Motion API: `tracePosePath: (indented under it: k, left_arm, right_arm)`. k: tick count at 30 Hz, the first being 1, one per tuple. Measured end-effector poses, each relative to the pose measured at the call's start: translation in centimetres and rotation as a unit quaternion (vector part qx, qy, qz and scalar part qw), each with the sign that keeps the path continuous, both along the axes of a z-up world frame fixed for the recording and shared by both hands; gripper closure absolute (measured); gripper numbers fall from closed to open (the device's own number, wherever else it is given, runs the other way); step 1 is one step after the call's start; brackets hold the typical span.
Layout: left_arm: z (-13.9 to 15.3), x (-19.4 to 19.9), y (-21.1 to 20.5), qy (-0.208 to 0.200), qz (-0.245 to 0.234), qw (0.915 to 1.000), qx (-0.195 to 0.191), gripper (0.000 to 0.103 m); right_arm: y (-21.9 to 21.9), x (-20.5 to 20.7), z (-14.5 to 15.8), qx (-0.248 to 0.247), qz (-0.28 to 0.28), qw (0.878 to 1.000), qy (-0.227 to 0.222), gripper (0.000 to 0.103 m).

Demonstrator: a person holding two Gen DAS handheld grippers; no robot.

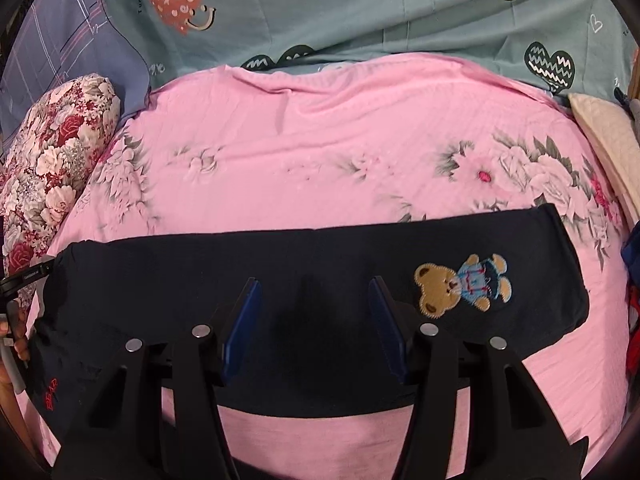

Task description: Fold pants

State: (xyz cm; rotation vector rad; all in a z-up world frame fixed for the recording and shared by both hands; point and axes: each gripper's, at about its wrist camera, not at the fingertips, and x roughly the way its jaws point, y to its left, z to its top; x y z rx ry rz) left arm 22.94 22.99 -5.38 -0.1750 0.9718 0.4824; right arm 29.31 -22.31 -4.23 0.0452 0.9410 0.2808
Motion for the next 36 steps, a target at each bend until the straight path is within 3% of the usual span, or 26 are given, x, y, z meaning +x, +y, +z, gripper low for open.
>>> tracePosePath:
  k: [5, 7, 10, 13, 14, 15, 18, 20, 22, 24, 26, 29, 32, 33, 34, 36]
  left_arm:
    - [3.3, -0.2, 0.6, -0.053, 0.021, 0.9982, 0.017, 0.094]
    - [3.1, 0.2, 1.0, -0.041, 0.038, 0.9977, 0.037, 0.093]
    - [-0.1, 1.5, 2.0, 0.008, 0.058, 0.9971, 0.048, 0.086]
    - [-0.9, 1.3, 1.3, 0.028, 0.053, 0.9928, 0.103, 0.055]
    - [-0.3, 1.0, 1.2, 0.027, 0.056, 0.9918, 0.112, 0.033]
    - [0.4, 0.4, 1.4, 0.017, 0.061, 0.9924, 0.106, 0.029]
    - [2.9, -1.3, 1.3, -0.015, 0.067, 0.9935, 0.090, 0.029]
    - [4.5, -2.5, 0.0, -0.041, 0.048, 0.9944, 0.084, 0.028]
    - [5.1, -2.7, -2.5, -0.055, -0.001, 0.9968, 0.059, 0.024]
    - [4.2, -2.0, -5.0, -0.045, -0.043, 0.9973, 0.039, 0.023]
    - [2.9, -1.4, -7.6, -0.032, -0.078, 0.9958, 0.036, 0.023]
    - [1.2, -1.8, -9.8, -0.014, -0.092, 0.9948, 0.042, 0.023]
    - [0.3, -3.2, -10.0, -0.009, -0.098, 0.9951, 0.012, 0.023]
    - [0.1, -3.1, -10.1, -0.007, -0.096, 0.9953, 0.008, 0.023]
    - [0.1, -3.1, -10.1, -0.005, -0.094, 0.9956, 0.008, 0.023]
    - [0.4, -3.4, -10.3, -0.010, -0.097, 0.9952, 0.001, 0.023]
  right_arm:
    - [0.4, -1.1, 0.8, 0.000, 0.010, 1.000, -0.006, 0.046]
    - [0.8, -1.6, 0.9, -0.003, 0.018, 1.000, -0.006, 0.046]
    - [2.1, -1.2, 0.4, -0.004, 0.036, 0.999, -0.002, 0.046]
    - [3.0, -0.3, -1.0, -0.013, 0.045, 0.999, 0.020, 0.047]
    - [3.2, 0.2, -1.6, -0.011, 0.048, 0.998, 0.032, 0.046]
    - [3.1, 0.6, -1.9, -0.009, 0.048, 0.998, 0.040, 0.046]
    - [2.7, 1.8, -2.0, -0.001, 0.045, 0.998, 0.047, 0.046]
    - [2.7, 2.1, -1.7, 0.028, 0.060, 0.996, 0.051, 0.046]
    - [3.9, 1.7, -1.2, 0.052, 0.098, 0.992, 0.055, 0.046]
    - [5.9, 1.2, -1.1, 0.074, 0.153, 0.983, 0.075, 0.047]
    - [6.7, 1.5, -1.9, 0.064, 0.167, 0.979, 0.093, 0.047]
    - [4.9, 3.8, -2.9, 0.085, 0.154, 0.978, 0.113, 0.052]
    - [0.4, 6.5, -2.6, 0.083, 0.111, 0.984, 0.112, 0.054]
    - [-1.3, 7.5, -2.5, 0.055, 0.078, 0.990, 0.099, 0.056]
    - [-3.6, 8.3, -2.2, 0.025, 0.042, 0.996, 0.081, 0.065]
    - [-6.2, 8.6, -1.8, -0.045, -0.042, 0.997, 0.056, 0.059]
